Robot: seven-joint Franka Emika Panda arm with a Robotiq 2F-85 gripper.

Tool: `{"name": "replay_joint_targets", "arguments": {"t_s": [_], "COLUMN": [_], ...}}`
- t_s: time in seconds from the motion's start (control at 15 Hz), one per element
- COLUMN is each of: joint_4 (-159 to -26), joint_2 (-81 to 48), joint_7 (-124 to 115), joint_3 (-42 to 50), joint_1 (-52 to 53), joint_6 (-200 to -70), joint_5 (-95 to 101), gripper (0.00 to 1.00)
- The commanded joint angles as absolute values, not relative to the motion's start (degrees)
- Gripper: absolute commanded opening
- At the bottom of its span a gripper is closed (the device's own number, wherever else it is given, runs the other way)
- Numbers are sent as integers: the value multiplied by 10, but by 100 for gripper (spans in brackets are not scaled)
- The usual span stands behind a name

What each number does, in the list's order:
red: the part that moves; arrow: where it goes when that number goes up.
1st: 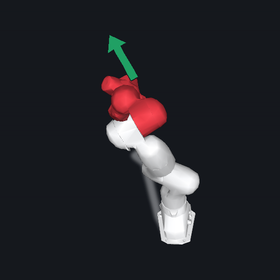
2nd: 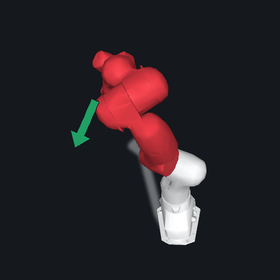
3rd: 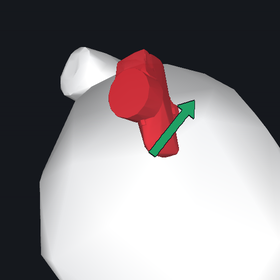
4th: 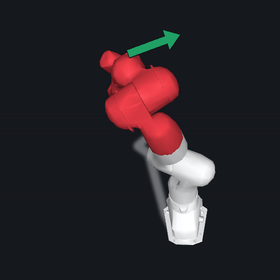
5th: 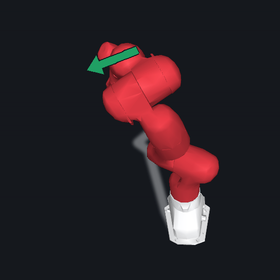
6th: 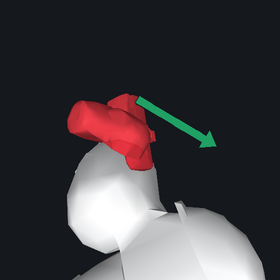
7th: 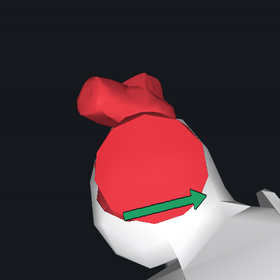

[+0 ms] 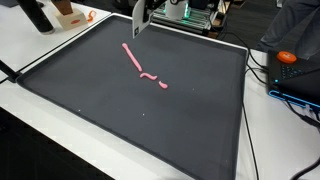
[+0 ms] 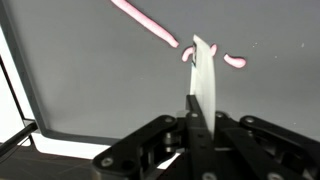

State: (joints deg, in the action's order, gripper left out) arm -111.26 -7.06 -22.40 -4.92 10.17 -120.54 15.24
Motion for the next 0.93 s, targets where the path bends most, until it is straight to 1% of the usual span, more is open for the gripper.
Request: {"name": "replay_joint_targets", "arguments": {"t_s": [0.0,0.33,0.4,0.47,0.87], "joint_4": [-1183,-1235,-1188,-1192,-1187], "joint_2": [-1,66,24,32,25], "joint_7": [-219,-220,-223,-223,-223], "joint_3": [-47,-45,-53,-53,-55], "joint_1": [84,63,64,61,62], "joint_6": [-1236,-1250,-1228,-1228,-1228], "joint_5": [131,121,135,135,135], "gripper": [1,1,1,4,4]}}
